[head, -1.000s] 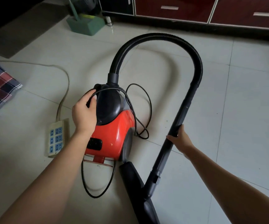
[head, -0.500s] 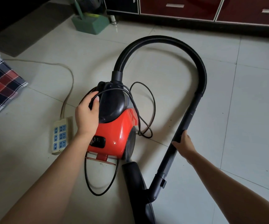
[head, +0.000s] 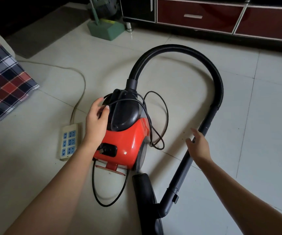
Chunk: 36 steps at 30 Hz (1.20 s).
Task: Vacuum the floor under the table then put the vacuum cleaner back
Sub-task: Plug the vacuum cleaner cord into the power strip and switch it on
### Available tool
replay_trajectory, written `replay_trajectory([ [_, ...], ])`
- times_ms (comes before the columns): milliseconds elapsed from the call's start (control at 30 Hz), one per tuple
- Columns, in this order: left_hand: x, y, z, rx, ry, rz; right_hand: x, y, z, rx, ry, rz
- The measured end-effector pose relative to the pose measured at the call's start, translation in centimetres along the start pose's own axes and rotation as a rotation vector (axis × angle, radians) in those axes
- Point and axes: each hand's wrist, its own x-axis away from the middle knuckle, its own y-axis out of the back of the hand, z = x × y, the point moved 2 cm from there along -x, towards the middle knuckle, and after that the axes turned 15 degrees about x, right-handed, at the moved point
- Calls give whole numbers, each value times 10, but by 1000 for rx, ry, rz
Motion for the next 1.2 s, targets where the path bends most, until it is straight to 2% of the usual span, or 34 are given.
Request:
replay_trajectory([
  [133,-8,13,3,223,151,-24,-1,21,62,-272,200,-73],
  [333,-4,25,5,260,279,41,-9,45,156,-343,480,-46],
  [500,-2,31,5,232,236,77,-28,44,199,-357,507,-92],
  [633,-1,37,9,291,241,38,-27,26,204,-450,478,-26],
  [767,1,40,7,314,193,4,-18,8,194,-265,588,77],
  [933,1,40,-8,319,115,15,-10,7,201,-208,697,181],
  [1033,3,39,-14,308,102,16,-4,8,204,-117,787,125],
  [1200,5,42,-19,227,43,66,-3,14,204,-59,826,55],
])
